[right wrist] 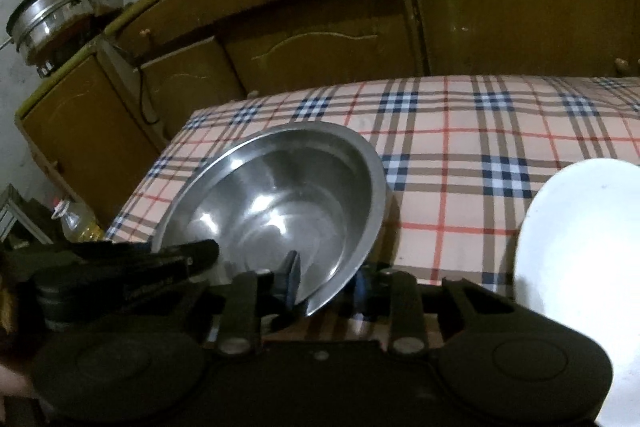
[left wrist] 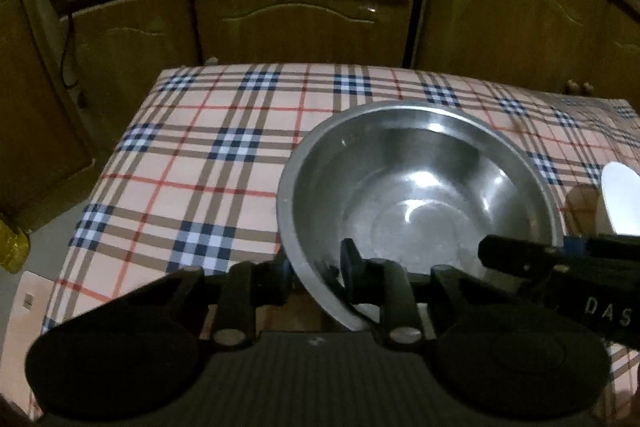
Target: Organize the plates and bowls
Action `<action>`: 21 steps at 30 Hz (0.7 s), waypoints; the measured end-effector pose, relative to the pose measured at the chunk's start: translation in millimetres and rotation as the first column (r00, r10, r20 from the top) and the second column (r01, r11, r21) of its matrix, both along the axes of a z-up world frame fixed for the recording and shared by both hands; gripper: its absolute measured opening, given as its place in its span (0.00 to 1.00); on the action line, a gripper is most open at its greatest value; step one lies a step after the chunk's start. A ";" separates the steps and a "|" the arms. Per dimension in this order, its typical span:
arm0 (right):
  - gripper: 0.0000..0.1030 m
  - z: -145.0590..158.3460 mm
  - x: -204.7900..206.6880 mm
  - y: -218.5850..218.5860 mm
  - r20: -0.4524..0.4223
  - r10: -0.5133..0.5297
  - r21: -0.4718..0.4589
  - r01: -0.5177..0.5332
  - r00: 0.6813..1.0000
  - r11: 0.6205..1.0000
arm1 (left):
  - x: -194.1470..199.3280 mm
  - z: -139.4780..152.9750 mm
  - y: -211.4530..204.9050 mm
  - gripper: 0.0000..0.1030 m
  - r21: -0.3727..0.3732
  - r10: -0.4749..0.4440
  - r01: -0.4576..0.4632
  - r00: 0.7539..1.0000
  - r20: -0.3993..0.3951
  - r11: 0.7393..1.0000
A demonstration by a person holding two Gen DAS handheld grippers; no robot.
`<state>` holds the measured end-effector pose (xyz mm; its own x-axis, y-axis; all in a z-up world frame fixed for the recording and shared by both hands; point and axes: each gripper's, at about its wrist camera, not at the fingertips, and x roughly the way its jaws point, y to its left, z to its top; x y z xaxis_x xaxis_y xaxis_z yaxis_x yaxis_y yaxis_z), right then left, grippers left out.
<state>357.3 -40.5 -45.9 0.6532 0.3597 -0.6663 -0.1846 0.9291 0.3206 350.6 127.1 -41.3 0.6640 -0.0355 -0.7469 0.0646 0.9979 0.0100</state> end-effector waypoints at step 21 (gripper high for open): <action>0.34 81.3 -175.0 -101.4 0.107 -0.071 -0.019 0.073 0.992 0.997 | -165.3 86.3 -99.7 0.24 -0.006 -0.099 0.100 0.985 0.139 0.995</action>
<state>182.3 -141.9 35.4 0.7444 0.2944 -0.5993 -0.1488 0.9481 0.2809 185.3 27.4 44.9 0.7537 -0.1152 -0.6471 0.1624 0.9866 0.0134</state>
